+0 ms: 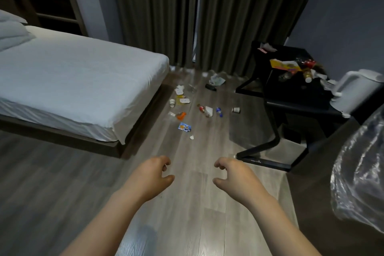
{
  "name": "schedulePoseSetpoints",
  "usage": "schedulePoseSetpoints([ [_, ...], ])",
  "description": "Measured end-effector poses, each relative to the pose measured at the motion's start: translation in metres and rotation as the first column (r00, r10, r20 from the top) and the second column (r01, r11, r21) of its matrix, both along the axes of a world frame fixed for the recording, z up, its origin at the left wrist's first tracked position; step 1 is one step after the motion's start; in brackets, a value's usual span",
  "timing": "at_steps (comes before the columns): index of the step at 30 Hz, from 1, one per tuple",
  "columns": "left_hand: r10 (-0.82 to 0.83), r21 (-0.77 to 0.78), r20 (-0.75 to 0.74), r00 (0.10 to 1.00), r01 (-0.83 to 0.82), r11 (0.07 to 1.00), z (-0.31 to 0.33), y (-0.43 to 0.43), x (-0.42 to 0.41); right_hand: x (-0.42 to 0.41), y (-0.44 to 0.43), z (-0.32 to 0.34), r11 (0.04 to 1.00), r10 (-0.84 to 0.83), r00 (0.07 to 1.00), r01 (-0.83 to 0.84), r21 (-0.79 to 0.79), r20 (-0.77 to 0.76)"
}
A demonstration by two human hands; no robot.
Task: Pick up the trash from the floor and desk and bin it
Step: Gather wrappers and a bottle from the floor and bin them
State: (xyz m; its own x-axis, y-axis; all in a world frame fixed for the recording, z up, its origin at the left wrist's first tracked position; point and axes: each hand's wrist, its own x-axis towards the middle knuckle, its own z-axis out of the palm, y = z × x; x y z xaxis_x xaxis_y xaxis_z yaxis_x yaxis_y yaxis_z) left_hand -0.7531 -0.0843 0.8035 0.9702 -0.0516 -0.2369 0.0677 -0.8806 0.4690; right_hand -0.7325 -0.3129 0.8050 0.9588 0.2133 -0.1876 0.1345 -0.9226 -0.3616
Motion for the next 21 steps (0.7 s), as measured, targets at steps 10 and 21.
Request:
schedulePoseSetpoints([
  [10,-0.02,0.018,-0.053,0.998,0.021,1.0,-0.02,0.041,0.141,0.143,0.033,-0.025,1.0,-0.029,0.998,0.029,0.004,-0.062],
  [21,-0.001,0.097,-0.059,0.998,0.007,0.995,-0.016,0.059,0.326,0.34,0.041,-0.036,0.999,0.001,0.999,0.002,0.045,-0.052],
])
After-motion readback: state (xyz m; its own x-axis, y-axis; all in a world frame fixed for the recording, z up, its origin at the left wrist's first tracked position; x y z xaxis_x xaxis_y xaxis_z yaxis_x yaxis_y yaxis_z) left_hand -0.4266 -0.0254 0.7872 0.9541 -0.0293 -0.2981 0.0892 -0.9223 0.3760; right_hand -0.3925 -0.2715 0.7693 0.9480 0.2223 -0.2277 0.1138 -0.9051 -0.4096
